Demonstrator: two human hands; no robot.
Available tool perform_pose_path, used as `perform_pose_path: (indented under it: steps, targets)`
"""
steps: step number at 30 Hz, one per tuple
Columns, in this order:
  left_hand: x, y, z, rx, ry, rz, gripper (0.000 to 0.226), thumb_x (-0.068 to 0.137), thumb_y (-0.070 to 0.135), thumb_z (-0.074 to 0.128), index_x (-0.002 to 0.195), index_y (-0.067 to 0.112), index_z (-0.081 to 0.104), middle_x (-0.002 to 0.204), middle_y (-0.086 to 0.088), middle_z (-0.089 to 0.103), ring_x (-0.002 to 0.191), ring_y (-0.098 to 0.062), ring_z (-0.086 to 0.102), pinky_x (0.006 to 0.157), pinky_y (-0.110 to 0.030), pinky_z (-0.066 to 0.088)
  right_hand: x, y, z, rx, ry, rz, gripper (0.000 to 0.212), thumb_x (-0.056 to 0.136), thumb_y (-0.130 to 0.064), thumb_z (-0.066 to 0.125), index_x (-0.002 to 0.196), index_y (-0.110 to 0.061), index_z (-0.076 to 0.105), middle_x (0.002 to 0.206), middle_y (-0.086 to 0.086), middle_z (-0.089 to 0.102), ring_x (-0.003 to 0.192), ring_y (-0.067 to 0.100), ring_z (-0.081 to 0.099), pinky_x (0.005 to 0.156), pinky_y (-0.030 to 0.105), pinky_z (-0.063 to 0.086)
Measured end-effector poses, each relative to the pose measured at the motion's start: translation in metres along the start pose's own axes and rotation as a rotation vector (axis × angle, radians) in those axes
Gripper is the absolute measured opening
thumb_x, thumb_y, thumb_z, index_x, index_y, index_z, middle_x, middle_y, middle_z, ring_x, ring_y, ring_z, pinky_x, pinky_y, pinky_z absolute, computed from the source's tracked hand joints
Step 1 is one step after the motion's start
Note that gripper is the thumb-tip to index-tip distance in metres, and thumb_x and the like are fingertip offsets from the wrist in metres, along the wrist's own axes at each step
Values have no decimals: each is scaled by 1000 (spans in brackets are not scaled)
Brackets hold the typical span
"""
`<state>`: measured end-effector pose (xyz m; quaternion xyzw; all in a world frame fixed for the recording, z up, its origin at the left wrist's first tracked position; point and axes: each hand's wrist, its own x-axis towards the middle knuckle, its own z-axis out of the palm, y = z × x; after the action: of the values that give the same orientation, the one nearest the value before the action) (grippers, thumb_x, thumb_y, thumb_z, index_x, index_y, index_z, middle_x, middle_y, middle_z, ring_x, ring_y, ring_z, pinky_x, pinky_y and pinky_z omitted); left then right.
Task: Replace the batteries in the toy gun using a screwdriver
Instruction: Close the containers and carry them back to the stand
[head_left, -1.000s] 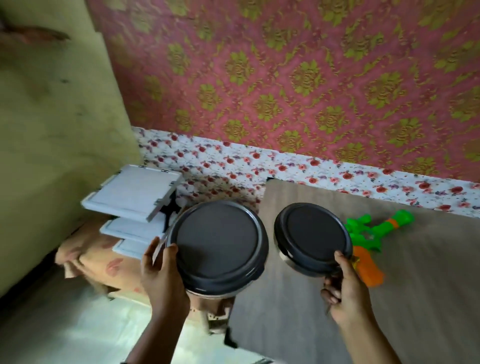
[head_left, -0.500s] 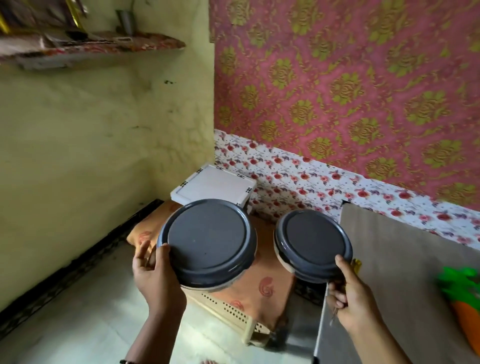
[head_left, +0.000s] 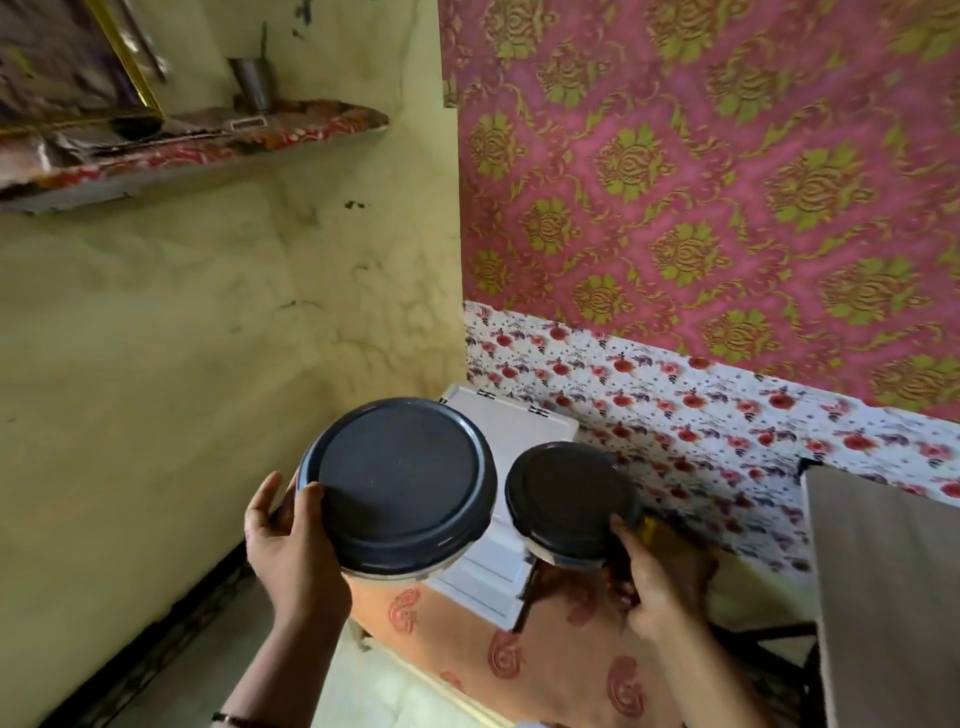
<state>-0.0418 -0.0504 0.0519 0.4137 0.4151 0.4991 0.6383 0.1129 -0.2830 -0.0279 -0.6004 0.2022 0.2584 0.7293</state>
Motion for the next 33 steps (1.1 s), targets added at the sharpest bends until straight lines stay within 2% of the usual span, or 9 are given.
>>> perform_pose_path:
  steps: [1,5,9,13,19,22,26,30,33]
  targets:
    - [7,-1,5,2,-1,-4,40,89,13,59,128,19,52,98,9,60,92,-12,60,97,-39,47,7,-1,10,-7,-10,-6,23,79,-38,70,81,-24,52,67,3,53,37,11,52,33,16,35]
    - [38,-9,19,9,-7,-23,40,90,13,59,129,17,52,96,10,60,85,-5,59,94,-34,47,34,4,54,-93,-22,49,38,84,-40,65,65,-13,46,45,3,45,38,16,35,37,17,23]
    - [71,-14,26,17,-22,-63,36,90,13,59,125,20,54,98,6,63,83,-3,59,87,-26,48,58,14,92,-112,-48,103,26,91,-37,57,83,-14,48,57,9,50,25,8,31,31,13,22]
    - [108,-20,37,33,-81,-69,36,90,12,59,125,19,54,96,12,59,88,-5,59,89,-26,47,78,24,129,-44,-56,115,26,90,-36,60,87,-11,52,61,8,52,27,6,37,29,14,22]
    - [160,-28,47,78,-227,-128,36,89,15,60,124,21,54,119,-6,60,103,-16,59,96,-34,47,93,29,170,96,66,145,26,87,-34,64,87,-10,53,64,14,57,26,7,33,29,14,22]
    - [183,-32,48,122,-302,-149,32,89,16,61,119,24,55,124,-7,59,108,-19,57,99,-38,45,97,29,180,155,136,154,27,85,-33,65,84,-9,53,64,16,57,22,7,27,27,13,21]
    - [205,-36,49,168,-375,-183,40,90,13,60,129,16,52,128,-8,58,113,-19,56,102,-36,44,99,30,183,226,216,160,28,82,-34,68,82,-10,54,64,13,55,20,5,25,26,12,19]
    - [216,-41,46,209,-467,-208,40,91,10,58,131,12,51,121,-3,57,112,-18,54,101,-34,43,96,34,190,244,333,127,36,78,-41,70,93,-11,58,60,8,55,29,7,26,30,14,20]
    - [217,-42,43,218,-519,-233,38,93,8,56,130,10,50,107,4,58,106,-15,53,97,-30,42,89,34,192,266,335,96,30,81,-43,67,82,-15,56,50,2,53,25,5,24,28,13,19]
